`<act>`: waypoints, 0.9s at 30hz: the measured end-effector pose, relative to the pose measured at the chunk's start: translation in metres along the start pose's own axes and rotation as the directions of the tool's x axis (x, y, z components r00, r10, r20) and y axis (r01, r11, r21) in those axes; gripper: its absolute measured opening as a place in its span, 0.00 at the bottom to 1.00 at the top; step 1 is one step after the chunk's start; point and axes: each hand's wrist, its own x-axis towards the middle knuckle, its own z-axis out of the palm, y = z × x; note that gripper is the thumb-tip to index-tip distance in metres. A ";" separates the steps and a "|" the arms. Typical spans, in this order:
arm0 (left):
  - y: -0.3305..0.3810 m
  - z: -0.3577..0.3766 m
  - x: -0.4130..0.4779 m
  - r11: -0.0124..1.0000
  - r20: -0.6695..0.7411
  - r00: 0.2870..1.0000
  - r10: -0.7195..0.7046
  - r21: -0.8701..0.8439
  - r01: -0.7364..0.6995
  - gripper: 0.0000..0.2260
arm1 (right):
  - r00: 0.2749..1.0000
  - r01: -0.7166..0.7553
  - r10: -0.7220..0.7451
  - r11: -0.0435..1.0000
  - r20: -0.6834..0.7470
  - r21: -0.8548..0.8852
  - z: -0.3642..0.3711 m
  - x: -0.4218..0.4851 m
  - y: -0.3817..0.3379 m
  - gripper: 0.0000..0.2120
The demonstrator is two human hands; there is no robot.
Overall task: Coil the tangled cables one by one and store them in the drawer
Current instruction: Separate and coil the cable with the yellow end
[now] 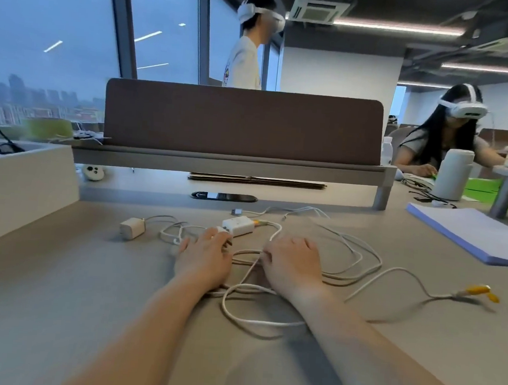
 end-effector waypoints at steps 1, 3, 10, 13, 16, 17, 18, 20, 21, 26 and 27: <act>0.000 -0.001 0.000 1.000 -0.027 1.000 -0.001 -0.015 0.001 0.19 | 1.000 0.014 -0.014 0.998 0.004 -0.058 0.000 0.000 -0.004 0.15; 0.001 -0.003 -0.002 0.998 -0.057 0.998 0.017 -0.061 -0.021 0.20 | 1.000 0.025 -0.025 0.999 0.006 -0.048 0.000 0.000 -0.011 0.12; 0.010 0.002 -0.005 0.999 0.063 0.997 0.032 0.005 -0.033 0.26 | 0.993 -0.070 0.044 0.963 0.106 0.261 0.002 0.001 -0.019 0.22; 0.010 0.005 -0.005 0.996 0.079 0.995 0.063 0.065 -0.069 0.25 | 0.993 -0.035 0.000 0.956 0.120 0.291 0.007 -0.001 -0.020 0.18; 0.012 0.005 -0.006 0.995 0.041 0.994 0.100 -0.031 -0.099 0.25 | 0.997 -0.029 0.001 0.934 0.077 0.357 0.011 -0.003 -0.018 0.13; 0.013 0.004 -0.007 0.990 0.019 0.994 0.106 -0.092 -0.104 0.25 | 0.999 -0.036 0.020 0.904 0.044 0.427 0.010 -0.004 -0.017 0.11; 0.014 0.003 -0.008 0.979 -0.009 0.995 0.102 -0.174 -0.102 0.26 | 0.999 -0.051 0.050 0.864 0.014 0.500 0.007 -0.005 -0.016 0.09; 0.016 -0.001 -0.009 0.929 -0.116 0.989 0.091 -0.348 -0.126 0.28 | 0.990 -0.091 0.137 0.778 -0.028 0.622 0.001 -0.006 -0.013 0.08; 0.018 -0.003 -0.011 0.894 -0.177 0.980 0.096 -0.417 -0.163 0.28 | 0.983 -0.102 0.176 0.731 -0.043 0.675 -0.002 -0.006 -0.011 0.09; 0.035 -0.026 -0.026 0.498 -0.118 0.988 0.102 -0.854 -0.153 0.14 | 0.979 -0.015 0.167 0.637 -0.119 0.771 -0.006 -0.008 -0.004 0.21; 0.037 -0.031 -0.030 0.393 -0.071 0.989 0.133 -0.912 -0.118 0.12 | 0.979 0.008 0.148 0.650 -0.137 0.760 -0.007 -0.008 -0.005 0.23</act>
